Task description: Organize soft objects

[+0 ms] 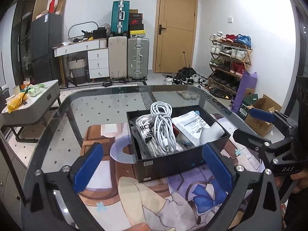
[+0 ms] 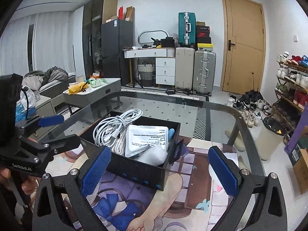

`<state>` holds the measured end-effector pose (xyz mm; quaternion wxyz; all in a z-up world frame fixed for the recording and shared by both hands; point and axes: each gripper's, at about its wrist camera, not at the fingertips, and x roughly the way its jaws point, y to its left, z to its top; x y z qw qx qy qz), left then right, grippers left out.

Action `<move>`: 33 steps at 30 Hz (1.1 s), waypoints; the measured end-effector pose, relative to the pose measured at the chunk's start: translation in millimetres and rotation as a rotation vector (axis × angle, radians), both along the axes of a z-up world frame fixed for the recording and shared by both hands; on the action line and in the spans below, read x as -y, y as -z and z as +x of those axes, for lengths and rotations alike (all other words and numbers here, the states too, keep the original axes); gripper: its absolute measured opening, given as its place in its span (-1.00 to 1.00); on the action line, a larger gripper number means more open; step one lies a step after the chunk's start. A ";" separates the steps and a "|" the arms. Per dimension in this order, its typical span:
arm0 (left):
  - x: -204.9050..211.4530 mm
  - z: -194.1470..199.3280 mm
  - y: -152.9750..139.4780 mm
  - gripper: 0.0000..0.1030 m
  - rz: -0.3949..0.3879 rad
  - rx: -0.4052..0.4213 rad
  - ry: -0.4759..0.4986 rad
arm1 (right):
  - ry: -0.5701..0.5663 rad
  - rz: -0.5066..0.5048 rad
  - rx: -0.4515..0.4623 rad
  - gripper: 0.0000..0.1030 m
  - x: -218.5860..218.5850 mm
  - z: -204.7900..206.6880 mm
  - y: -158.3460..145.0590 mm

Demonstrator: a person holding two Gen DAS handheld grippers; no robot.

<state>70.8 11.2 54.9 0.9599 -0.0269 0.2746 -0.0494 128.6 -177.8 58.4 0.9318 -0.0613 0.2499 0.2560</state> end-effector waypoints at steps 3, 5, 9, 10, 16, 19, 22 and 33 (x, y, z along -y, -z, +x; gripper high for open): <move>1.0 -1.8 5.3 1.00 0.000 0.011 -0.009 | 0.001 0.013 0.019 0.99 2.5 -2.3 2.5; 1.1 -2.6 9.2 1.00 -0.002 0.016 -0.015 | -0.001 0.023 0.046 0.99 4.0 -7.0 4.6; 1.6 -2.5 15.8 1.00 0.000 0.025 -0.027 | -0.006 0.027 0.042 0.99 3.1 -8.5 9.7; 1.5 -2.6 17.0 1.00 0.002 0.028 -0.031 | -0.007 0.032 0.041 0.99 3.1 -8.8 10.8; 1.1 -5.0 23.8 1.00 0.008 0.051 -0.046 | -0.006 0.038 0.045 0.99 2.6 -9.5 15.3; 2.8 -7.0 27.2 1.00 0.016 0.061 -0.046 | -0.005 0.053 0.041 0.99 5.0 -9.5 17.3; 5.2 -7.3 29.3 1.00 0.021 0.056 -0.044 | -0.011 0.056 0.045 0.99 4.3 -11.2 20.0; 2.3 -11.3 26.6 1.00 0.017 0.086 -0.075 | 0.000 0.047 0.053 0.99 1.0 -15.0 24.7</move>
